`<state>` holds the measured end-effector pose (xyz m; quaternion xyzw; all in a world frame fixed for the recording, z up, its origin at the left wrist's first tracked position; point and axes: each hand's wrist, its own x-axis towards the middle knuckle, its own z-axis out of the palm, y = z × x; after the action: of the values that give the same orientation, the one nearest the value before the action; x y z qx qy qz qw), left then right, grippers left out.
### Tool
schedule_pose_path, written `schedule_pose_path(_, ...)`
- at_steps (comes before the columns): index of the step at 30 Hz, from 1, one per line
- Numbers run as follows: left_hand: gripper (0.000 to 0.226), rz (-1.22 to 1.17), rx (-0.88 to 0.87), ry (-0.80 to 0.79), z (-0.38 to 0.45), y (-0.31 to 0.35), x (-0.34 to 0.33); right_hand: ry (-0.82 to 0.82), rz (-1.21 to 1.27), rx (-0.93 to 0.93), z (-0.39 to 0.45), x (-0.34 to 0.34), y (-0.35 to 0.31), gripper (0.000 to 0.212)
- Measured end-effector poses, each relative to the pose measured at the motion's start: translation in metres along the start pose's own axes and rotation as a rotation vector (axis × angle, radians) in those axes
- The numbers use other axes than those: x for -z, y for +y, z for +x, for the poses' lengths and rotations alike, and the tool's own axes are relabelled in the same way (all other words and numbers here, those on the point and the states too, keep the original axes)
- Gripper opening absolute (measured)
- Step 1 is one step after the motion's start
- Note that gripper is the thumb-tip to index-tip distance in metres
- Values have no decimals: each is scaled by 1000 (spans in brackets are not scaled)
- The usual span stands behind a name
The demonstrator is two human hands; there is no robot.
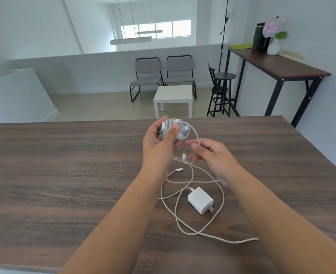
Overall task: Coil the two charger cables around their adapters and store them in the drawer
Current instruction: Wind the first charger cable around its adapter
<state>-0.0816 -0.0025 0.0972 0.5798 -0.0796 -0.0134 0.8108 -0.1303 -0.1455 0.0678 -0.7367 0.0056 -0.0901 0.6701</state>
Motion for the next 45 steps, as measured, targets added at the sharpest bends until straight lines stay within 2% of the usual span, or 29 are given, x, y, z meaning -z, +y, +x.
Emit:
schedule_pose_path(2, 32, -26, -6, -8, 4, 7, 3, 42, 197, 26, 4, 7, -5, 17)
schedule_pose_path(5, 28, -57, 23, 25, 12, 9, 14, 26, 390, -39, 7, 24, -21, 24)
schedule_pose_path(7, 28, -87, 57, 75, 16, 6, 21, -79, 333, -123, 11, 34, -27, 28)
schedule_pose_path(10, 30, -129, 102, 139, 21, 3, 31, -242, 7, -291, 15, 43, -19, 25)
schedule_pose_path(13, 34, -134, 107, 167, 25, -1, 39, -290, -125, -353, 15, 43, 7, 19)
schedule_pose_path(16, 34, -114, 102, 174, 25, -4, 40, -176, -369, -232, 19, 37, 46, 17)
schedule_pose_path(18, 33, -82, 98, 171, 24, -7, 38, -59, -418, -206, 24, 32, 65, 23)
schedule_pose_path(21, 33, -58, 100, 167, 22, -12, 37, 86, -212, -228, 33, 22, 77, 26)
schedule_pose_path(25, 33, -49, 93, 167, 24, -11, 39, 165, 182, -201, 46, 17, 79, 13)
schedule_pose_path(27, 33, -41, 81, 170, 25, -10, 42, 220, 317, -176, 53, 19, 77, 19)
schedule_pose_path(29, 34, -40, 68, 181, 27, -9, 47, 298, 281, -113, 56, 23, 70, 18)
schedule_pose_path(32, 32, -57, 81, 199, 32, -8, 52, 386, -24, -39, 55, 35, 46, 18)
schedule_pose_path(34, 33, -69, 96, 187, 33, -9, 52, 310, -293, -48, 49, 40, 24, 28)
schedule_pose_path(36, 32, -65, 108, 155, 31, -13, 46, 104, -446, -85, 40, 34, 2, 54)
schedule_pose_path(38, 31, -47, 126, 102, 27, -17, 36, -70, -335, -97, 34, 19, -9, 79)
schedule_pose_path(39, 31, -35, 134, 73, 24, -20, 30, -111, -215, -92, 32, 13, -12, 82)
schedule_pose_path(40, 30, -22, 136, 44, 22, -23, 25, -129, -69, -92, 33, 9, -13, 77)
schedule_pose_path(42, 28, 13, 124, -6, 17, -27, 18, -122, 163, -124, 34, 7, -18, 48)
schedule_pose_path(43, 28, 46, 112, -25, 15, -29, 16, -95, 155, -127, 35, 9, -21, 31)
schedule_pose_path(45, 29, 147, 71, -67, 12, -31, 16, -25, -63, -60, 38, 15, -24, 10)
